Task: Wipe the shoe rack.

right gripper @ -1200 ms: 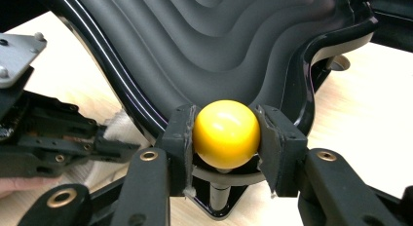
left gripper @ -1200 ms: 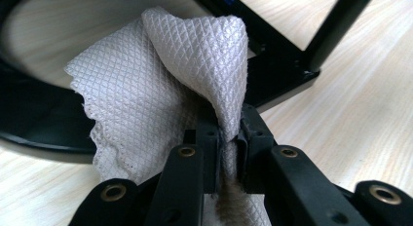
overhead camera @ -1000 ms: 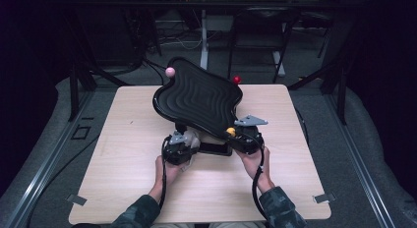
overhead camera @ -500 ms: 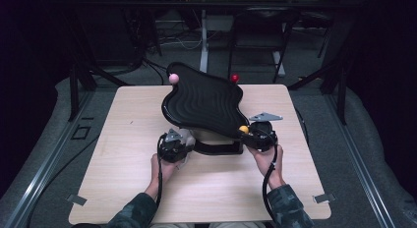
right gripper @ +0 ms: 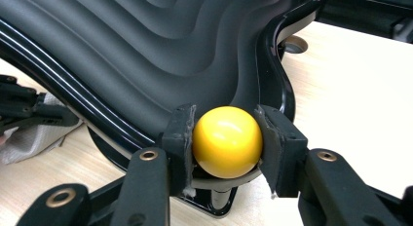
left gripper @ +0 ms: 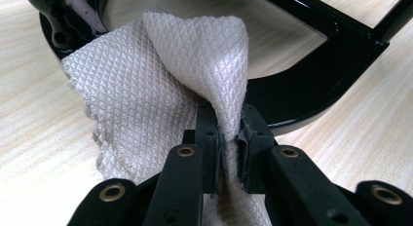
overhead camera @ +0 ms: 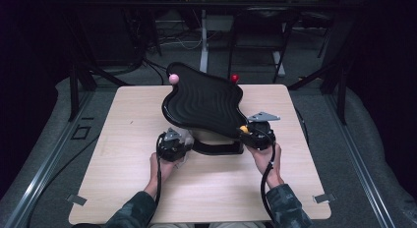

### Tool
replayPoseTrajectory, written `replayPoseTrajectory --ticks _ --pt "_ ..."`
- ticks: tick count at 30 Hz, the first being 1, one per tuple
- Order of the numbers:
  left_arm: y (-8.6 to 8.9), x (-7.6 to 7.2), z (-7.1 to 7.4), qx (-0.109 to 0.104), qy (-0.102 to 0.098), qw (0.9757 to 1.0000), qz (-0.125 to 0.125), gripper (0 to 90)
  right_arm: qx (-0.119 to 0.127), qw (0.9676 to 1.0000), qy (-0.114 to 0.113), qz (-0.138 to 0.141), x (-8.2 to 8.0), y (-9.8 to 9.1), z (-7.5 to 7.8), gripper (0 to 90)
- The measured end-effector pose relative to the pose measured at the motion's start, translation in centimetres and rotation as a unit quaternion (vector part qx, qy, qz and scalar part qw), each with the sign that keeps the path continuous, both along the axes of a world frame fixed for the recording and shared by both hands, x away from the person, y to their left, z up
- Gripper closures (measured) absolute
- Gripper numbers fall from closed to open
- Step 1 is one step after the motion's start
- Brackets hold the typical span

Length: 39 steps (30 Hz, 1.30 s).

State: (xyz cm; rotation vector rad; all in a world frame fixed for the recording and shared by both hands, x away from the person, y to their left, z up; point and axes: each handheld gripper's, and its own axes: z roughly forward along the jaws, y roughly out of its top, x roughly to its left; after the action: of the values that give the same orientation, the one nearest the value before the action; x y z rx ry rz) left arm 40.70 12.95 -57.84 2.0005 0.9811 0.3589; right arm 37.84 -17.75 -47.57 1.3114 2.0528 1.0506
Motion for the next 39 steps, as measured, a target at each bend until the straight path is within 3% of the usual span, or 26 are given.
replayPoseTrajectory --ticks 6,13,15,18,20,22,27,39 --pt "0.4 0.1 0.1 -0.004 0.001 1.0 0.002 81.1 0.0 0.9997 0.011 0.023 0.3 -1.4 0.2 59.8" --pt "0.9 0.2 0.2 -0.002 0.004 1.0 0.008 81.0 -0.004 0.9993 0.027 0.027 0.6 -2.9 0.5 59.7" --pt "1.0 0.3 0.1 -0.002 0.005 0.9999 0.011 81.0 -0.006 0.9992 0.033 0.02 0.7 -3.5 0.6 59.5" --pt "1.2 0.4 0.1 0.0 0.009 0.9999 0.015 80.9 -0.015 0.9994 0.029 -0.012 0.6 -3.9 0.7 56.5" --pt "1.3 0.5 0.1 0.001 0.011 0.9998 0.017 80.9 -0.005 0.9993 0.027 -0.024 0.6 -3.9 0.6 47.9" --pt "1.4 0.5 0.1 0.003 0.007 0.9998 0.018 80.9 0.001 0.9992 0.028 -0.03 0.7 -3.7 0.4 47.5" --pt "1.9 0.7 0.4 0.005 0.009 0.9997 0.023 80.9 0.007 0.999 0.031 -0.031 0.9 -3.9 0.0 59.3" --pt "3.3 1.2 2.1 0.01 -0.001 0.9995 0.03 81.3 0.003 0.9997 0.026 -0.004 1.3 -4.8 0.0 60.0"
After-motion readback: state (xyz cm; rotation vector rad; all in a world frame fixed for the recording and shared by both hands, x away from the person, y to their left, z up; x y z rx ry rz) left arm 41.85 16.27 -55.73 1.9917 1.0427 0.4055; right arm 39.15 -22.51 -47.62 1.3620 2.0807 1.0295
